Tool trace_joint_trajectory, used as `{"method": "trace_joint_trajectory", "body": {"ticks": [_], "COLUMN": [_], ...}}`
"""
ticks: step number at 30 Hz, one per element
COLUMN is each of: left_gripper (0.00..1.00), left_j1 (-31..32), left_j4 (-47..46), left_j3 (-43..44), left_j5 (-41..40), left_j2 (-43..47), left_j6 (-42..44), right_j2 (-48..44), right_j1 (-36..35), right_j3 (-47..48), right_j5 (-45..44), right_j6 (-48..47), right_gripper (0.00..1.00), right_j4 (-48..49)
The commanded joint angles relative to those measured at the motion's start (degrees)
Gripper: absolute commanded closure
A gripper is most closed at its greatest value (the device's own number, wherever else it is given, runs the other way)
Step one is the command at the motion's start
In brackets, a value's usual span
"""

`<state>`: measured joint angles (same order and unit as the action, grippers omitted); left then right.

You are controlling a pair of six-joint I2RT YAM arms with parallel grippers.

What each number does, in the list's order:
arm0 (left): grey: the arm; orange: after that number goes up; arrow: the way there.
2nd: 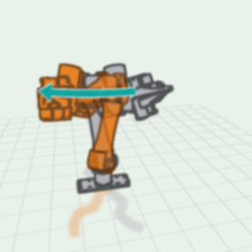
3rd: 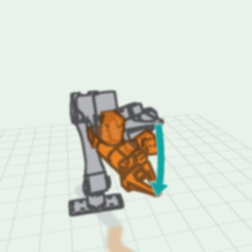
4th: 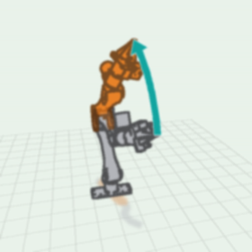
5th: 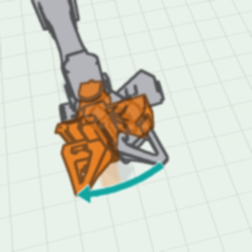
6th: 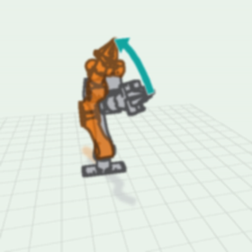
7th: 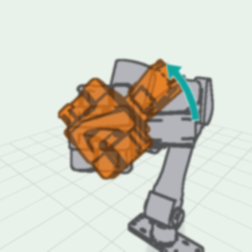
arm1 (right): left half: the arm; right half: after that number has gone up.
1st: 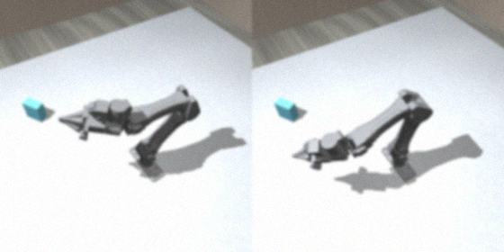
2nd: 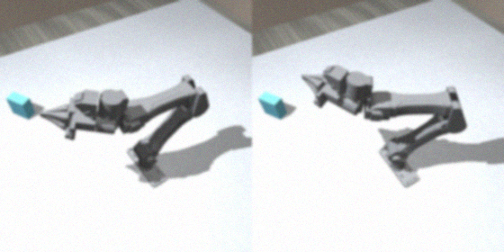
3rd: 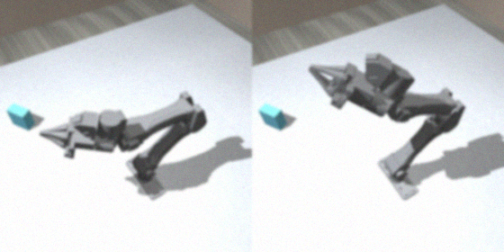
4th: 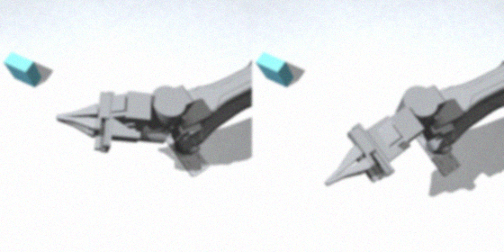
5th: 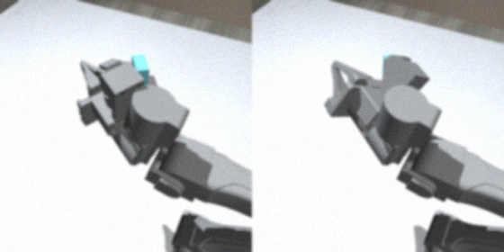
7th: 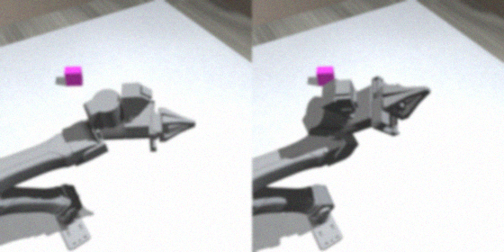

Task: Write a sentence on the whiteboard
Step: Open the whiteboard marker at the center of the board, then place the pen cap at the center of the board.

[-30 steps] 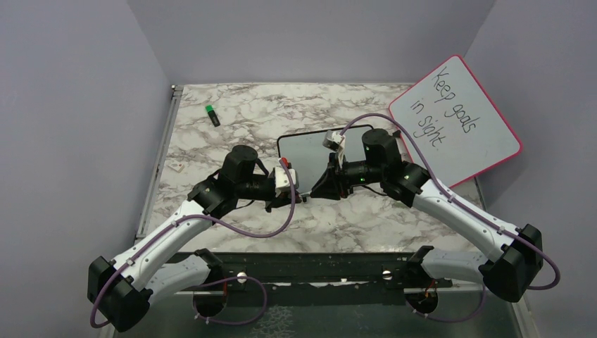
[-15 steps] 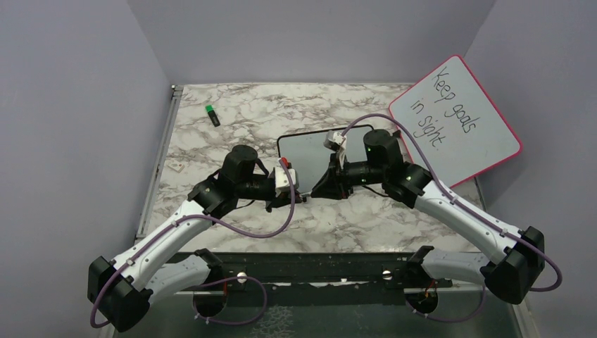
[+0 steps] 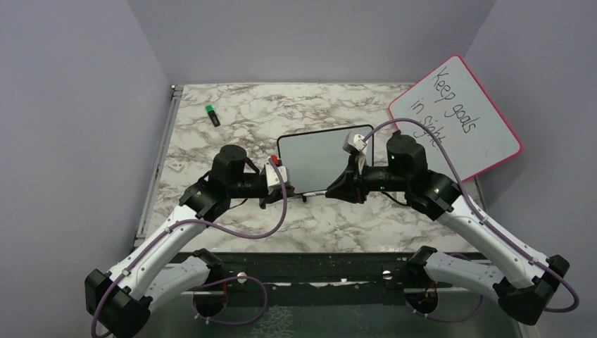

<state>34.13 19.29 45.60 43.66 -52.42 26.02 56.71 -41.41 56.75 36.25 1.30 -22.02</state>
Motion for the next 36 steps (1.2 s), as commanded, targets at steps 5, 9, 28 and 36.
{"method": "trace_joint_trajectory", "body": {"ticks": [5,9,28,36], "left_gripper": [1.00,1.00,1.00,1.00], "left_j1": [-2.0,-3.1,-10.5,-11.1], "left_j4": [-0.5,-3.3,-8.1,-8.4], "left_j3": [-1.2,-1.1,1.4,2.0], "left_j5": [-7.5,-16.8,-53.2,-60.9], "left_j2": [2.0,1.8,-9.6,-19.4], "left_j6": [0.6,-3.9,-36.5,-46.7], "right_j2": [-3.7,-4.9,-11.4,-14.5], "right_j1": [-0.1,-0.1,-0.1,-0.1], "right_j3": [1.5,0.6,-4.6,-6.2], "right_j5": [-7.8,-11.3,-29.0,-30.9], "right_j6": [-3.1,-2.9,-1.5,0.3], "right_gripper": [0.99,0.99,0.99,0.99], "right_j4": [-5.7,-2.9,3.3,4.4]}}
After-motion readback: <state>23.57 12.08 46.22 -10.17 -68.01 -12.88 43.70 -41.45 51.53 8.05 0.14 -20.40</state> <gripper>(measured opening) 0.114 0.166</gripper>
